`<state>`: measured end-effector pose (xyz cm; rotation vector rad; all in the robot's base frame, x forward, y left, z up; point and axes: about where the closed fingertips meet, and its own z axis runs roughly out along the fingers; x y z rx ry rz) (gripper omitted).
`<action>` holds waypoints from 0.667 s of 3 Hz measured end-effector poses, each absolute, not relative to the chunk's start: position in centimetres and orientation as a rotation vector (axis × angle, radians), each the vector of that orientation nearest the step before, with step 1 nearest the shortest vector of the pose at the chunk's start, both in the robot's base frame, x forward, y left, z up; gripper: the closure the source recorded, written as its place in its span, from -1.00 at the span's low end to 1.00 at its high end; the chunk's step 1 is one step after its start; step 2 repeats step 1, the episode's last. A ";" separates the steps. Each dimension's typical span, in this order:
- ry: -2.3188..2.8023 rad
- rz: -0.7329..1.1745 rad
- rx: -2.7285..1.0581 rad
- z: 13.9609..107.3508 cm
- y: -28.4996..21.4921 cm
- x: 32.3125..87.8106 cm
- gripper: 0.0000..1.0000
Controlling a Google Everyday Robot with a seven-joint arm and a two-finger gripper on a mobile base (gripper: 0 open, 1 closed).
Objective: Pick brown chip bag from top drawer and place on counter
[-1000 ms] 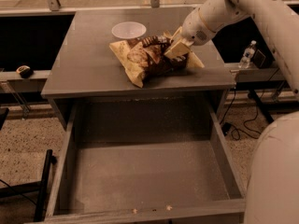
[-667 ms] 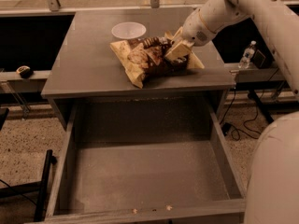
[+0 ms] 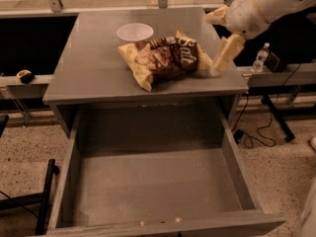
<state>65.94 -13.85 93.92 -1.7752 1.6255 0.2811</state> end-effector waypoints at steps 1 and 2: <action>1.601 0.266 -1.794 93.9 -14.2 65.8 -1.00; 1.601 0.266 -1.794 93.9 -14.2 65.8 -1.00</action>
Offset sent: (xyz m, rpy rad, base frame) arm 0.0000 0.0000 0.0000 0.0000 0.0000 0.0000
